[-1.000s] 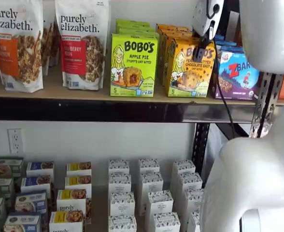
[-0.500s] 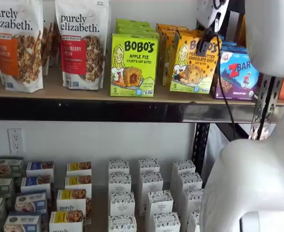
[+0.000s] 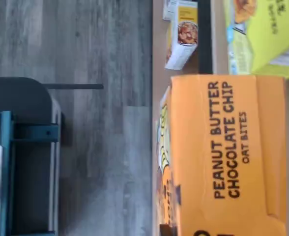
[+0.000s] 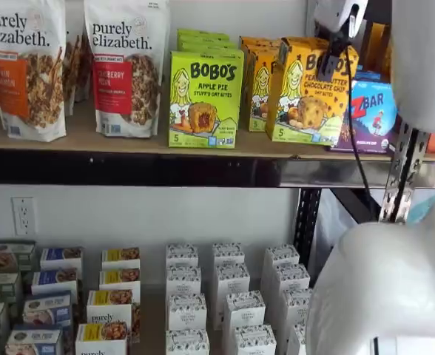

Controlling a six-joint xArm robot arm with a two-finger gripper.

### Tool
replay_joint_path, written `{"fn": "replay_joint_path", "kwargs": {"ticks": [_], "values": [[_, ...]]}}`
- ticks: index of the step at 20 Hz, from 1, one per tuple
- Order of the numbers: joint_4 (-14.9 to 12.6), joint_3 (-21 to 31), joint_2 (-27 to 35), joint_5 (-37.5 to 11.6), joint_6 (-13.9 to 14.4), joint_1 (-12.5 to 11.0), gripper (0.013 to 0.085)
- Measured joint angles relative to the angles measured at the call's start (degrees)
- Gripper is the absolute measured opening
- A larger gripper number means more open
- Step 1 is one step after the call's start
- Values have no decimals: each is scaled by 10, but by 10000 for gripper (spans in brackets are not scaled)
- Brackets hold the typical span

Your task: Pick up the orange box on the top shelf, the fifth box from the left

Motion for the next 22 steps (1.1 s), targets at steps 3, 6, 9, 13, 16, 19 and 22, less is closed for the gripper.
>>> {"fn": "replay_joint_path", "kwargs": {"ticks": [3,6,9,13,16,19,22], "values": [[-3,12,-29,23,0,-2,370],[-2,22,-53,45,-1,-6,370],[4,29,-74,64,0,-10,370],[8,35,-93,81,0,-14,370],[6,39,-105,90,0,-15,370],[9,41,-113,98,0,-16,370],[11,41,-118,105,1,-17,370]]}}
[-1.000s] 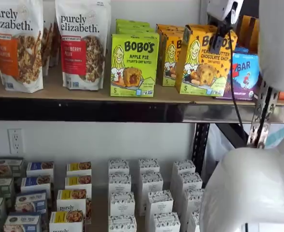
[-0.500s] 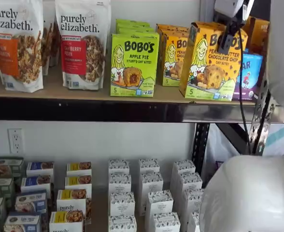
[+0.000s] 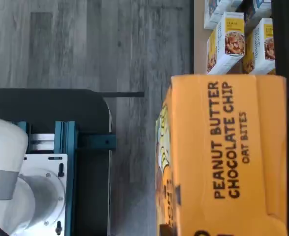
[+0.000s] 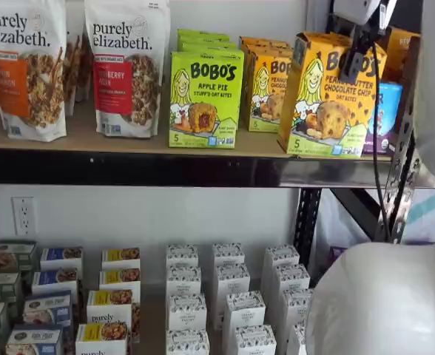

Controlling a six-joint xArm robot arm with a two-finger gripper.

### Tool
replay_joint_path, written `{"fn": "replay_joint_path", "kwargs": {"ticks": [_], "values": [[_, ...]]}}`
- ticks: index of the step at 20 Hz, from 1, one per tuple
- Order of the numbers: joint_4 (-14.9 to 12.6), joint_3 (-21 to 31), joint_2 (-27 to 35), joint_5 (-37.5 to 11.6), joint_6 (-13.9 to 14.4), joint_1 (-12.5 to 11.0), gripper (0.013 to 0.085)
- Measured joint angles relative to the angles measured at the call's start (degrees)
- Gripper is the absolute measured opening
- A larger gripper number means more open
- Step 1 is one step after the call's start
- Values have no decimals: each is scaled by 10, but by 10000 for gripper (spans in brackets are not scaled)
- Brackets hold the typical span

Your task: Pick up the orange box on the top shelf, the fifth box from the left

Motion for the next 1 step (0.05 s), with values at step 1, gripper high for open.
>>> {"fn": "replay_joint_path", "kwargs": {"ticks": [1], "values": [[0,0,-1,2,1,0,370]]}}
